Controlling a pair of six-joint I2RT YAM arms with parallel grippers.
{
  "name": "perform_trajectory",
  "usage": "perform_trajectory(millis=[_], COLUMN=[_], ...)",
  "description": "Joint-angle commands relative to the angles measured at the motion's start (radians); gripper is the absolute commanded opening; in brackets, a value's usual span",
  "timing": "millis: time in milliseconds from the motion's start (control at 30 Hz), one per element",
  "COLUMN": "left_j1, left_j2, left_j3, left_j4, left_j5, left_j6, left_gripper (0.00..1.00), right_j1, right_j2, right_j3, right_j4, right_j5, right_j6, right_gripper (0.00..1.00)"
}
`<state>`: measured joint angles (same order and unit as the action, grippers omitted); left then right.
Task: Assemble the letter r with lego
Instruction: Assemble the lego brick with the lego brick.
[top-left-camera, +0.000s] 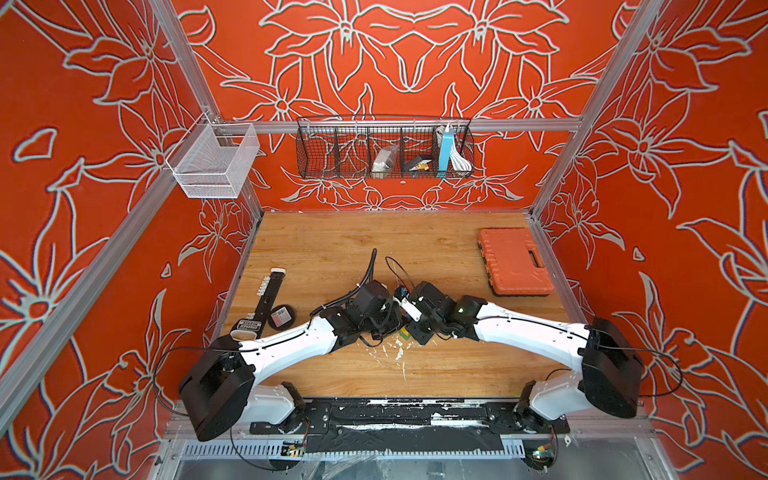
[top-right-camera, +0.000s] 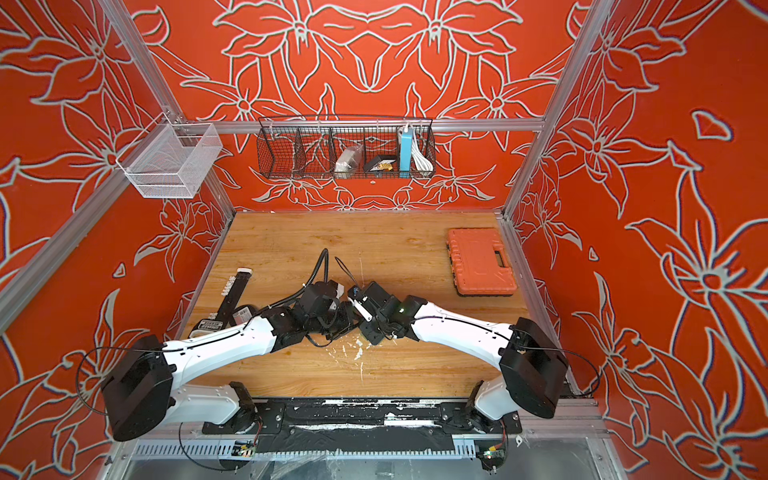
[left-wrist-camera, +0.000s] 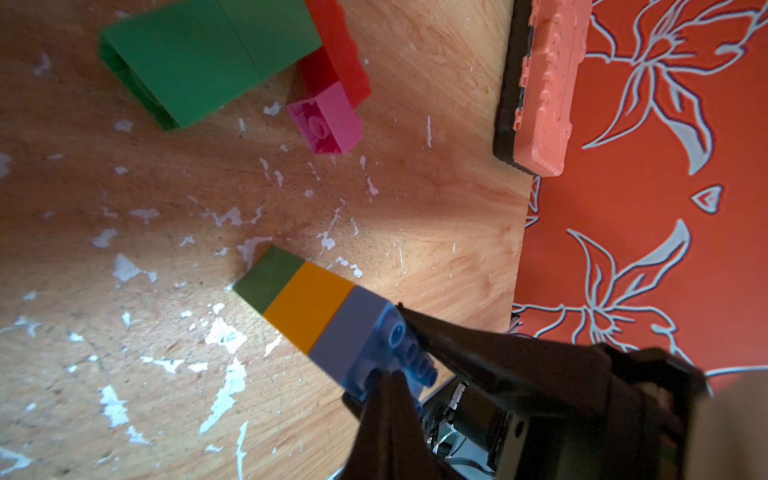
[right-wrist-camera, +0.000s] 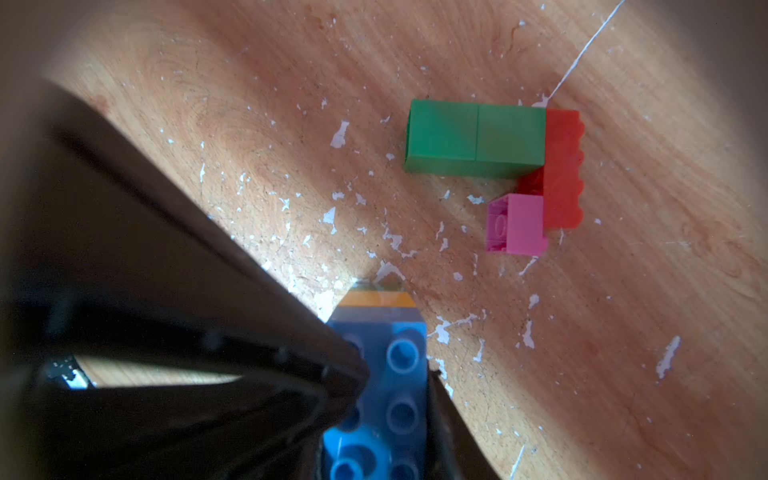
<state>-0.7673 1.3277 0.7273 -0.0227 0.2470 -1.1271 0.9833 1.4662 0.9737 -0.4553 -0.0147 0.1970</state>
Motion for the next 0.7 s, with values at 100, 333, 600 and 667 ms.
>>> perform_trajectory(millis=[100, 333, 600, 667], left_j1=[-0.006, -0.006, -0.006, -0.006], left_j2=[0.059, 0.089, 0.153, 0.169], left_j3=[-0.005, -0.021, -0.081, -0.084], left_j4=[-0.034, -0.099, -0.077, -0.082], left_j5=[0.041, 0.014, 0.036, 0.038], left_j6=[-0.004, -0.015, -0.063, -0.067], left_gripper=[0.0, 0.0, 0.0, 0.0], right_j1=[0.003, 0.002, 0.001, -0.003], right_j2=[0.036, 0.049, 0.048, 0.043], right_j3=[-0.03, -0.01, -0.013, -0.016], right_j4=[-0.109, -0.132, -0.128, -0.123], right_j5=[0.016, 0.009, 0.007, 0.001], right_j6=[-0.025, -0.03, -0.017, -0.013], right_gripper=[0.0, 0.0, 0.0, 0.0])
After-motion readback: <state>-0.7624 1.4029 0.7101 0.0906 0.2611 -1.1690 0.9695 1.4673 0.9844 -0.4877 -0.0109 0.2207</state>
